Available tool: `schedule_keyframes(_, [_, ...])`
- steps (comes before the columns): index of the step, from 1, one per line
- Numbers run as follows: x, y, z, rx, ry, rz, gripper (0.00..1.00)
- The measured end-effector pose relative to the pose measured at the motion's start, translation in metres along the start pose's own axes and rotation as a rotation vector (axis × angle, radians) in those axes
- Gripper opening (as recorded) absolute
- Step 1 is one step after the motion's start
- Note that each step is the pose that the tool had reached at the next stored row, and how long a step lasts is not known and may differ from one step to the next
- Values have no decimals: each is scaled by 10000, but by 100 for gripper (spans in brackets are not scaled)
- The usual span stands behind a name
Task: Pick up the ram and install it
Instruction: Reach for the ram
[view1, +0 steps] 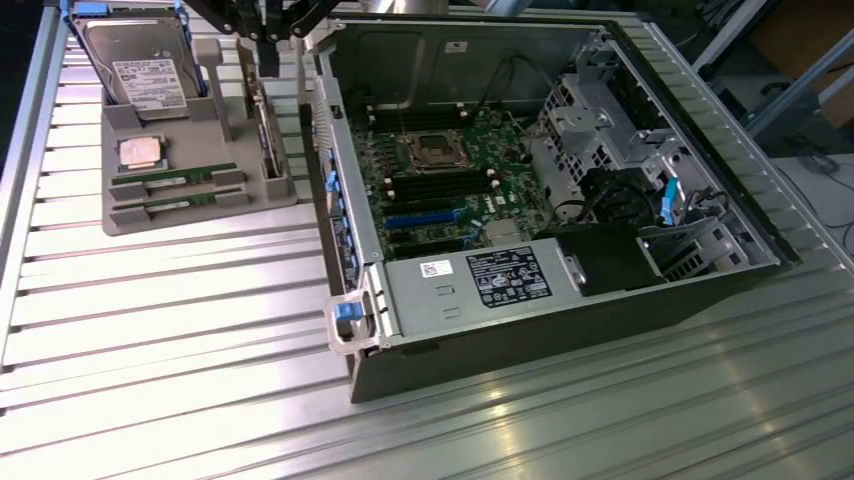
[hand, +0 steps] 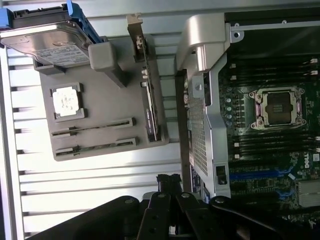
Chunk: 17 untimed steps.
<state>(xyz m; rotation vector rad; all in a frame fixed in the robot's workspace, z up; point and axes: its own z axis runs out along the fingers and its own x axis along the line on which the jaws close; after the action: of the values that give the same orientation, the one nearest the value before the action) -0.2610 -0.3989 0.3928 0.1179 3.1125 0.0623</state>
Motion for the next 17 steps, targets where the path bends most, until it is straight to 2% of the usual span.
schedule_keyframes(17, [98, -7, -3, 25, -2, -1, 11])
